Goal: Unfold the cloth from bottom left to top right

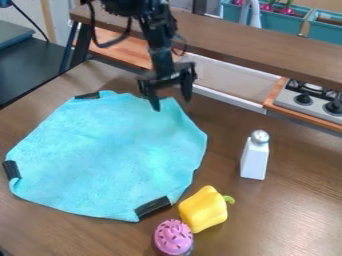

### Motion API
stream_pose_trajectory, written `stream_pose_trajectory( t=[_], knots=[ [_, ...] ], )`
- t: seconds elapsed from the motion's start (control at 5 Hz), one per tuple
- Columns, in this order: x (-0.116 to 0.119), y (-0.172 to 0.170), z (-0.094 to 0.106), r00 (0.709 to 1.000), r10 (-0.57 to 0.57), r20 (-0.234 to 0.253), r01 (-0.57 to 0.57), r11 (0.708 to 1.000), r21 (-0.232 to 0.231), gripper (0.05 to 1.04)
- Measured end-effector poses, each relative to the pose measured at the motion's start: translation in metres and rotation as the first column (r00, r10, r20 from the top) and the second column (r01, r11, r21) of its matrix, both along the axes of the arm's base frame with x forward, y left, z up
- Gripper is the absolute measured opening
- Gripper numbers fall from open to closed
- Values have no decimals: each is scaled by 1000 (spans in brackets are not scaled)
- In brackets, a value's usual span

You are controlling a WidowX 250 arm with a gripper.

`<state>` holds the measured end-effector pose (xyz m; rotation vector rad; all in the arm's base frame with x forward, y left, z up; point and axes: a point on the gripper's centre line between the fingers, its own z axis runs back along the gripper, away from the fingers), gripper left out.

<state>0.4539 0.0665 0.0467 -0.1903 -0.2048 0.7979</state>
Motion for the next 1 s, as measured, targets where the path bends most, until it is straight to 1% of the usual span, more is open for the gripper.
stream_pose_trajectory(
  t=[0.2, 0.4, 0.6, 1.0],
  knots=[
    [-12, 15, 23, 999, -16, 36, 17, 999, -29, 1001],
    [-37, 52, 51, 996, -26, 88, 31, 998, -50, 1001],
    [-38, 56, 58, 993, -39, 107, 43, 998, -37, 1001],
    [-37, 51, 58, 994, -44, 105, 48, 998, -39, 1001]
  ],
)
